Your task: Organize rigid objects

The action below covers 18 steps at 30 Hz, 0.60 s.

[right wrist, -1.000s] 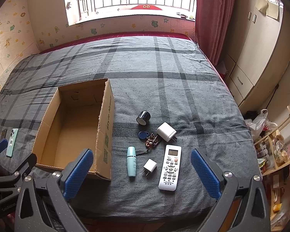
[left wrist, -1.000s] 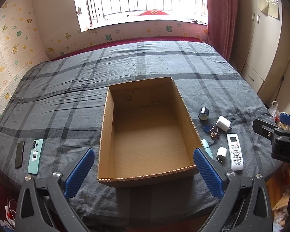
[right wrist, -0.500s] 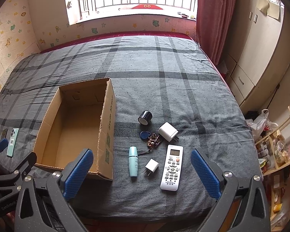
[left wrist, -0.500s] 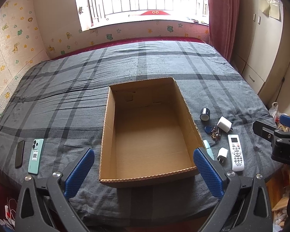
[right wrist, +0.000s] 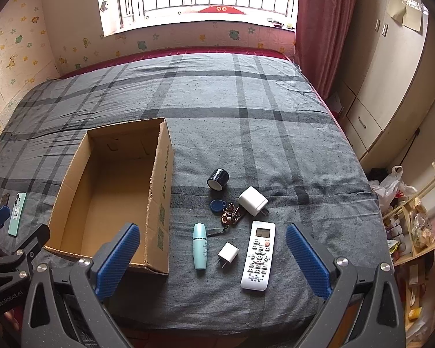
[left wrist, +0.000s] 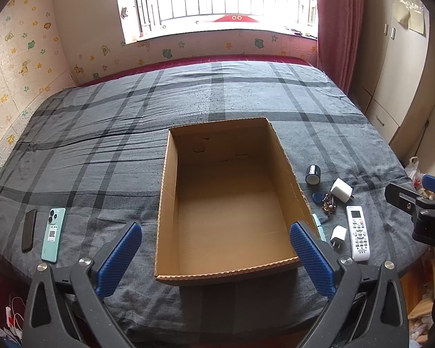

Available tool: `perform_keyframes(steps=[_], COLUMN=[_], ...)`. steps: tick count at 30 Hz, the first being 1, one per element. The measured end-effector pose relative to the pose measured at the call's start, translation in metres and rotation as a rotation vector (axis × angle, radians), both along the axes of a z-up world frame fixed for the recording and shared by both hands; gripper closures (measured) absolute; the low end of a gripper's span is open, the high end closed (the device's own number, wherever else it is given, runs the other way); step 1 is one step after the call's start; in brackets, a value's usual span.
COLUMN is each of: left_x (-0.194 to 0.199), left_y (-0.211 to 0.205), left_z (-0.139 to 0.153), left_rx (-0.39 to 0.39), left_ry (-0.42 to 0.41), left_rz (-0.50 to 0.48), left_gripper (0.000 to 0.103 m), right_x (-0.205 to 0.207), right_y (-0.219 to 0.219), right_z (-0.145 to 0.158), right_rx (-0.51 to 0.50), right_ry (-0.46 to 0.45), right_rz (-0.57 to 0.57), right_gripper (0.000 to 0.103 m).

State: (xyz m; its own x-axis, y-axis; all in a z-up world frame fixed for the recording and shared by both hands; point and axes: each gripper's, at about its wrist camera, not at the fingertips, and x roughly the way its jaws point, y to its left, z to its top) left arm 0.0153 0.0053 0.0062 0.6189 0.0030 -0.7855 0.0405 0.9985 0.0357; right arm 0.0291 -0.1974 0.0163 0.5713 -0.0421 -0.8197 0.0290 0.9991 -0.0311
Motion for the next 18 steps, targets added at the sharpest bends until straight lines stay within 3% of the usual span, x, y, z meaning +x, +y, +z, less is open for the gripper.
perform_keyframes(steps=[7,18], left_x=[0.011,0.049], left_y=[0.015,0.057], left_z=[-0.008,-0.045], left_rx=[-0.015,-0.026], left_ry=[-0.003,0.025], left_rz=[0.017,0.082], left_gripper=[0.0,0.0], right_x=[0.005,0.013], right_y=[-0.005,-0.008], right_z=[-0.006,-0.015], right_rx=[-0.002,-0.011], right_ry=[0.015,0.036], right_rz=[-0.014,-0.019], right_gripper=[0.0,0.0])
